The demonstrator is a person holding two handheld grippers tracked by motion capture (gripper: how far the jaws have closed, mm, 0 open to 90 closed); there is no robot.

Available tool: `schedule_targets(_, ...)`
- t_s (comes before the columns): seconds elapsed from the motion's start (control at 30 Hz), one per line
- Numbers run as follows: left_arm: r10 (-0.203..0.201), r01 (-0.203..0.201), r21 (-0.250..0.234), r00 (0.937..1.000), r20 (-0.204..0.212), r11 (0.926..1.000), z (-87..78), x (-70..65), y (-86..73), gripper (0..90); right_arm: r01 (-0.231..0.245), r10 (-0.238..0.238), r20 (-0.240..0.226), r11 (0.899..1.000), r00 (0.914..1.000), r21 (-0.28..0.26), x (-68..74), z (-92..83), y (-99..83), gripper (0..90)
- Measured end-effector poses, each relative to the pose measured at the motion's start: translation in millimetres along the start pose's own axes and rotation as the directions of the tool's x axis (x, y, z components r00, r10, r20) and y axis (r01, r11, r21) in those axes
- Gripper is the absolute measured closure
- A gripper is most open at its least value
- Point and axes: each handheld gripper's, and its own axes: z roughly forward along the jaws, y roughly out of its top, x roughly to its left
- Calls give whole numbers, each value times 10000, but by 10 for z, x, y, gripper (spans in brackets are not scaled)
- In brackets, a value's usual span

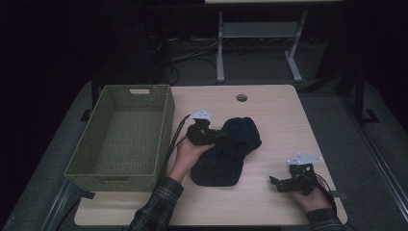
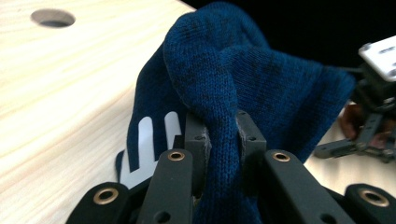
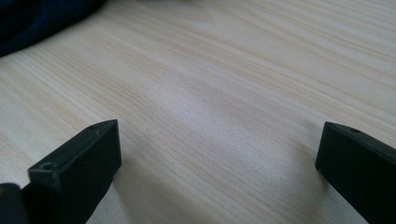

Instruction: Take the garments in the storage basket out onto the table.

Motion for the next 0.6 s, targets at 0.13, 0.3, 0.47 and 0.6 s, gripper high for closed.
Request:
schedule_targets(0.13, -123, 127, 121, 9995, -304, 9998, 18, 62, -66, 783, 6, -6, 6, 10000, 10000, -2, -1, 0, 0, 0)
schedule_targets(0.3, -29, 52, 369, 9980, -625, 9993, 50, 89, -120, 778, -1, 1, 11, 10000, 10000, -1, -1, 0, 0, 0)
schedule_targets(0.47, 75, -10, 615, 9943, -1067, 9981, 86, 124, -176, 768, -3, 3, 10, 10000, 10000, 0, -1, 0, 0, 0)
schedule_targets(0.6, 274, -167, 771, 9898, -1399, 9969, 80, 112, -174, 727, -6, 6, 11, 10000, 10000, 2, -1, 0, 0, 0)
